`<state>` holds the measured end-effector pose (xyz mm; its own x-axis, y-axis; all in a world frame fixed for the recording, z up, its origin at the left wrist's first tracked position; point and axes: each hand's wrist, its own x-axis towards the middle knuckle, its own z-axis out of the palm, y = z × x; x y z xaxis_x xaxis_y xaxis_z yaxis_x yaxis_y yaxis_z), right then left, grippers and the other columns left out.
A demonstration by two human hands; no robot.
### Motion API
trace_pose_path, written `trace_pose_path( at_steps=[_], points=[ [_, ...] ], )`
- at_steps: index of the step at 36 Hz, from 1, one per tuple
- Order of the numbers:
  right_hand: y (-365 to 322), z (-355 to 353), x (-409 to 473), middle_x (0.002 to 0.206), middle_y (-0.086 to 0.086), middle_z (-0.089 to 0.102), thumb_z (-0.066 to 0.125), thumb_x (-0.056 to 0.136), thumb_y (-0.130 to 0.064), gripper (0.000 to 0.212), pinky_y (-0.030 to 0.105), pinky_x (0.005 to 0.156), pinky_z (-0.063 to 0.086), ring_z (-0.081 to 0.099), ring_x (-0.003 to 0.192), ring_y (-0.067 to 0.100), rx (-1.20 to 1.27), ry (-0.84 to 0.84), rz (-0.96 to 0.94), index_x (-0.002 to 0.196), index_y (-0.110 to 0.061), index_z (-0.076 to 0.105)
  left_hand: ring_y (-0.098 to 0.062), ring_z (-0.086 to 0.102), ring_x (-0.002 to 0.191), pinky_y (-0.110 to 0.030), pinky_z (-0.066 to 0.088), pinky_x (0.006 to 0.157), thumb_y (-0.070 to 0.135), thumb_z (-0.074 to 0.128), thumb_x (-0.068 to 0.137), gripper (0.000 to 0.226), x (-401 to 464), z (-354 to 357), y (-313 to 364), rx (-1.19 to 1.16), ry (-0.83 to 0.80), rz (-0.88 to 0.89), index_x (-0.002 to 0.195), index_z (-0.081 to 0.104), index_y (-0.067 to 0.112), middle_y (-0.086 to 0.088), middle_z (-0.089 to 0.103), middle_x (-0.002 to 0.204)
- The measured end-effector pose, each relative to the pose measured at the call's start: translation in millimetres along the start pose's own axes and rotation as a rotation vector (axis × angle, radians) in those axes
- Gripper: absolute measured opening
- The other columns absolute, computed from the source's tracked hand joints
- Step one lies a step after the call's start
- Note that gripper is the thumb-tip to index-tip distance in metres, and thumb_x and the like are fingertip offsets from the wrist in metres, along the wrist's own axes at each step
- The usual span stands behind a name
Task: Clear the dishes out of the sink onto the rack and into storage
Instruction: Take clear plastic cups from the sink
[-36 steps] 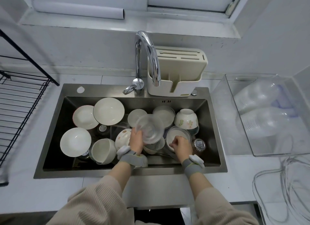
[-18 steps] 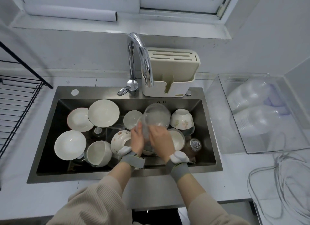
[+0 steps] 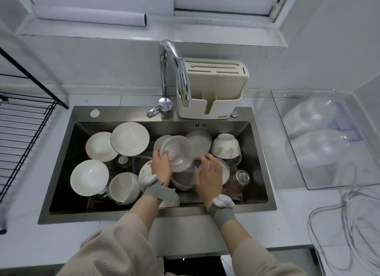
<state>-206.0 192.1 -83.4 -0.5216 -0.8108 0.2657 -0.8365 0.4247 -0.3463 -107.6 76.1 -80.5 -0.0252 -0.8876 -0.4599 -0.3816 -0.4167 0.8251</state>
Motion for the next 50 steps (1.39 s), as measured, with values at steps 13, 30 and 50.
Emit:
trace_pose_path(
  at_steps=[13,30,50],
  points=[
    [37.6,14.8,-6.7,0.124,0.008,0.062,0.037,0.097,-0.007,0.03,0.034,0.095,0.043,0.058,0.116,0.027,-0.387,-0.888,0.189,0.121,-0.012,0.053,-0.035,0.051,0.113,-0.043,0.042,0.097,0.013,0.047,0.094,0.036,-3.5,-5.3,4.0,-0.082,-0.067,-0.084,0.13,0.048,0.008,-0.013,0.055,0.116],
    [41.8,1.1,10.5,0.104,0.013,0.064,0.053,0.092,-0.01,0.006,0.034,0.068,0.045,0.061,0.095,0.031,-0.2,-0.667,0.302,0.097,-0.012,0.053,-0.033,0.053,0.113,-0.046,0.043,0.1,0.018,0.051,0.093,0.039,-10.0,-1.1,1.1,-0.063,-0.129,-0.098,0.131,0.047,0.011,-0.015,0.056,0.123],
    [-34.5,-0.1,17.8,0.093,0.005,0.069,0.045,0.083,-0.015,0.037,0.031,0.078,0.049,0.066,0.083,0.023,0.103,-0.248,-0.339,0.114,-0.009,0.063,-0.026,0.047,0.13,-0.044,0.032,0.114,0.067,0.035,0.092,0.073,-13.8,14.0,5.4,-0.307,-0.186,-0.148,0.141,0.042,0.012,-0.012,0.051,0.139]
  ],
)
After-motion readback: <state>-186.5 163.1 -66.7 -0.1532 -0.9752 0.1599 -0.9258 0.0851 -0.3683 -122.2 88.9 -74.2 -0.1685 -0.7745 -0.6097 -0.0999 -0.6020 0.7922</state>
